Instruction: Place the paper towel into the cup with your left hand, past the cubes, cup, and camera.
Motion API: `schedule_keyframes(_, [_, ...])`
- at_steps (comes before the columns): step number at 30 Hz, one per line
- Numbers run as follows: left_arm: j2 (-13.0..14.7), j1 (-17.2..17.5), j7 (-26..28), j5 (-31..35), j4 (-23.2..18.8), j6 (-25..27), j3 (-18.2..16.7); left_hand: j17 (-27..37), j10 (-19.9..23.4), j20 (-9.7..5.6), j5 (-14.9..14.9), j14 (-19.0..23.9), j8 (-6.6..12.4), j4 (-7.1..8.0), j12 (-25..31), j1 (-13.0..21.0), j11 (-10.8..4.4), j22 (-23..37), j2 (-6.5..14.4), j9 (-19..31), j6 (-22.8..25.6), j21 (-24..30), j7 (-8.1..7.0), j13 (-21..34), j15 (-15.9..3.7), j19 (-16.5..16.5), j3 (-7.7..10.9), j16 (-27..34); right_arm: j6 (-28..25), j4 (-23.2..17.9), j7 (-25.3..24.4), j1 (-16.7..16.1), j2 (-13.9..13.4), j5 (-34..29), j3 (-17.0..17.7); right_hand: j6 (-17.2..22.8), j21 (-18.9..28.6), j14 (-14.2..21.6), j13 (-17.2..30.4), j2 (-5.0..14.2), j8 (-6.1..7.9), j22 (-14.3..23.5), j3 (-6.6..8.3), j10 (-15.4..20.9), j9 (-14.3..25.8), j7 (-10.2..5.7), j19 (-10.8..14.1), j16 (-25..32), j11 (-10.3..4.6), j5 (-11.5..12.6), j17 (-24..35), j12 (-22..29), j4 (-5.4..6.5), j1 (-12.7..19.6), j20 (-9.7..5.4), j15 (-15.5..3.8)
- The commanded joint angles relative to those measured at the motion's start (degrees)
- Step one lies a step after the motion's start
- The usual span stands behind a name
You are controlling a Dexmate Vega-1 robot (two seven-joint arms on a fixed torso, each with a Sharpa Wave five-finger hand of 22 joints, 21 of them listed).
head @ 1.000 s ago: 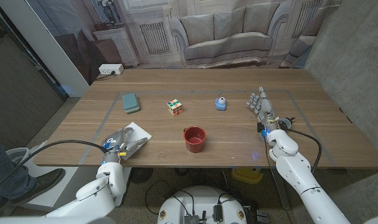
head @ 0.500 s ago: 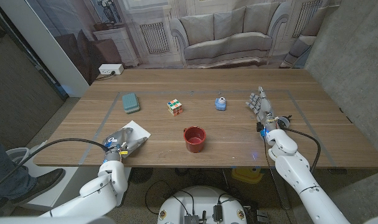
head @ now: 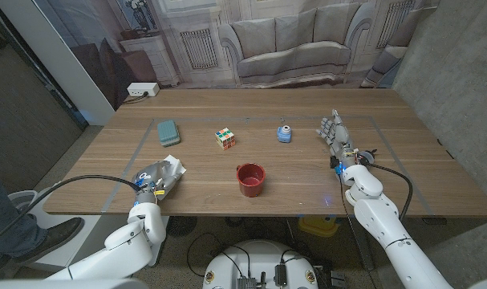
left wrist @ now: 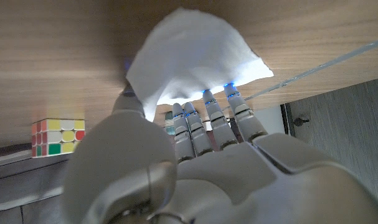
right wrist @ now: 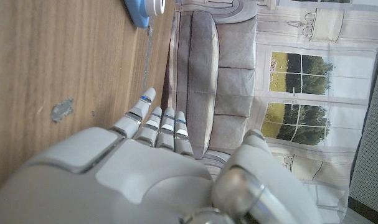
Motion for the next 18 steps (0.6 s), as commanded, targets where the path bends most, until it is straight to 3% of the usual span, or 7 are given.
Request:
schedule_keyframes(1, [-0.4,-0.9,0.1,-0.8,0.9,-0.5,0.9,0.2,1.2,-0.38,-1.0,1.5,0.49,-1.86,0.3,3.3,0.13,0.1,0.9,0.2,1.3,0.4,0.13,0.1,-4.49,6.3,2.71,0.4,0.1,-0.9,0.2,-0.1,-0.3,-0.3,-0.1,0.3,-0.1,0.4,0.1,0.30,-0.06,0.3,-0.04,0.3,0.3,0.15,0.6,-0.1,0.06,-0.1,0.2,-0.1,0.00,0.1,-2.10,0.25])
schedule_keyframes(8, [-0.7,-0.9,0.8,-1.0,1.2,-1.1,0.8,0.2,4.1,-2.28,-3.4,5.1,1.21,-2.64,0.8,8.6,0.56,0.1,2.5,0.3,4.1,0.6,0.66,0.2,-5.03,9.9,4.90,0.9,0.2,-1.1,0.3,-0.2,-0.4,-0.3,-0.1,0.3,-0.2,0.5,0.1,0.32,-0.06,0.3,-0.07,0.3,0.3,0.13,0.7,-0.1,0.11,-0.1,0.3,-0.1,-0.01,0.1,-2.08,0.30])
schedule_keyframes(13, [-1.1,-0.6,1.7,-1.0,1.6,-2.1,0.4,0.1,8.0,-5.10,-5.6,9.7,2.04,-2.59,1.5,12.5,0.50,0.0,3.2,0.5,7.4,0.8,1.02,0.4,-6.02,13.1,6.63,1.4,0.4,-1.2,0.6,-0.3,-0.4,-0.3,-0.1,0.3,-0.3,0.4,0.1,0.32,-0.07,0.3,-0.10,0.3,0.3,0.20,0.7,-0.1,0.12,-0.1,0.2,-0.1,-0.02,0.1,-2.06,0.30])
schedule_keyframes(18, [-1.5,0.0,3.1,-0.8,1.7,-2.7,-0.2,0.1,10.7,-6.39,-7.1,13.1,2.95,-2.24,1.8,14.2,0.31,0.0,3.4,0.5,10.8,0.9,1.16,0.4,-7.09,15.2,7.50,1.8,0.7,-1.4,0.8,-0.3,-0.5,-0.3,-0.2,0.3,-0.4,0.5,0.1,0.33,-0.07,0.3,-0.12,0.4,0.3,0.18,0.7,-0.1,0.10,-0.1,0.2,-0.1,-0.04,0.1,-2.06,0.34])
